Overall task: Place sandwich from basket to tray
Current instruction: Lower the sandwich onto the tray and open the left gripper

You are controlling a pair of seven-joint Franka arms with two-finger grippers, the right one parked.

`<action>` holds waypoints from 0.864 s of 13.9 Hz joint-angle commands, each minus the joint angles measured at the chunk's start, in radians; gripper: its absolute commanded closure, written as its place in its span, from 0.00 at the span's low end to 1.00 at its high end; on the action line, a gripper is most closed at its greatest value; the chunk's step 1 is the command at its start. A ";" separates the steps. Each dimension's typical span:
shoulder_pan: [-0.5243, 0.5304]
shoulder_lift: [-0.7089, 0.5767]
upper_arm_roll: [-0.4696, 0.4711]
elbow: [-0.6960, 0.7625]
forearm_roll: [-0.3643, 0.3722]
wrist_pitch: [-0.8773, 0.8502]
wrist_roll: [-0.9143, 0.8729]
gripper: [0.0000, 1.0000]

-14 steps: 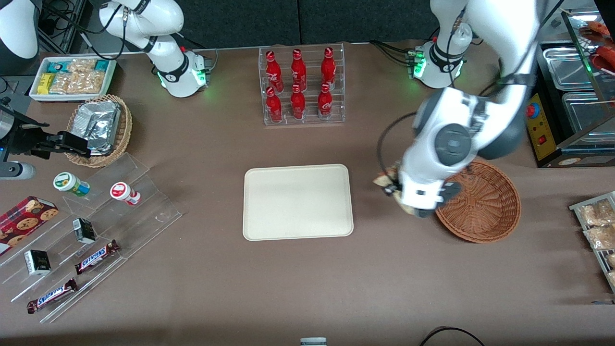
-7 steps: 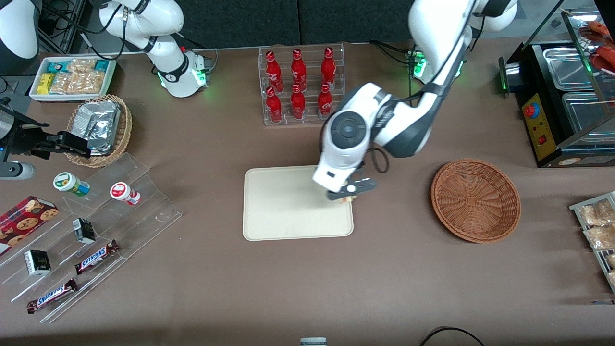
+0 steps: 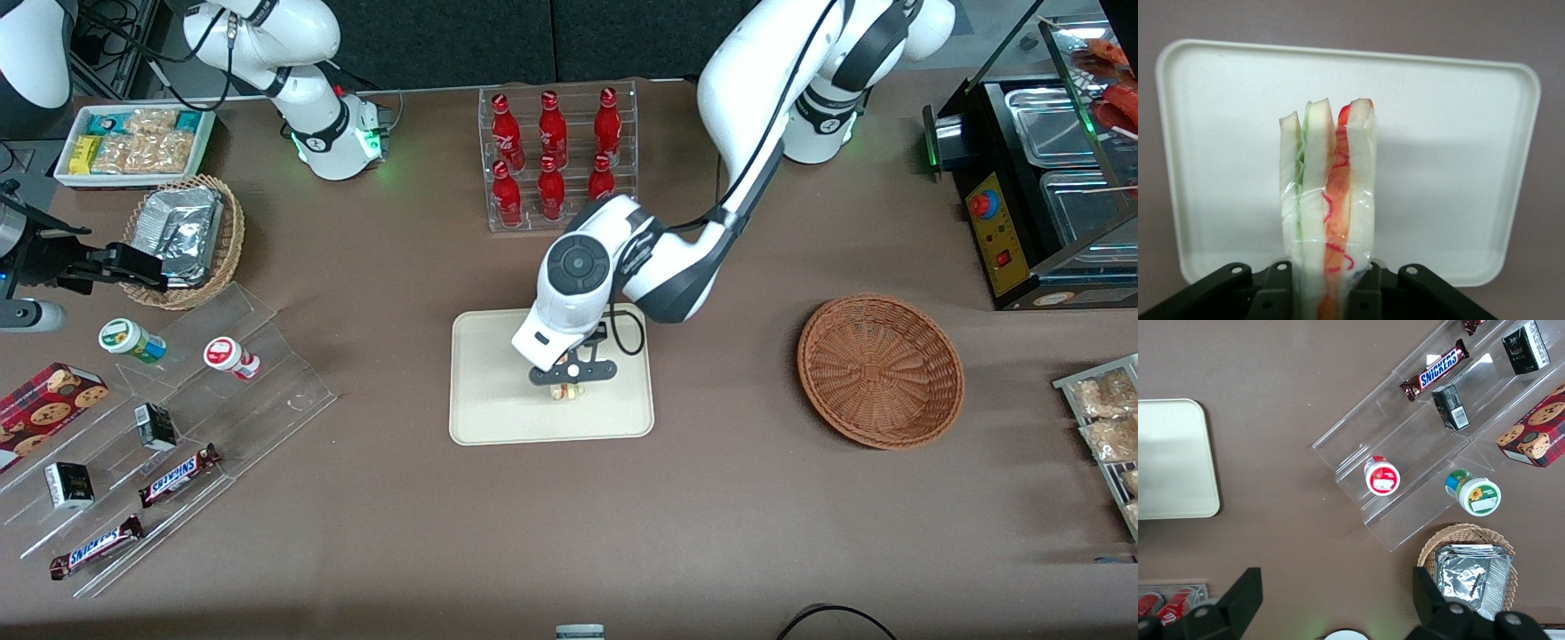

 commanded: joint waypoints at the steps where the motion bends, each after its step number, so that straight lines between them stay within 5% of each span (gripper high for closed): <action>1: -0.025 0.053 0.006 0.049 0.007 -0.001 0.032 0.86; 12: -0.031 0.156 0.008 0.046 0.104 0.104 0.029 0.79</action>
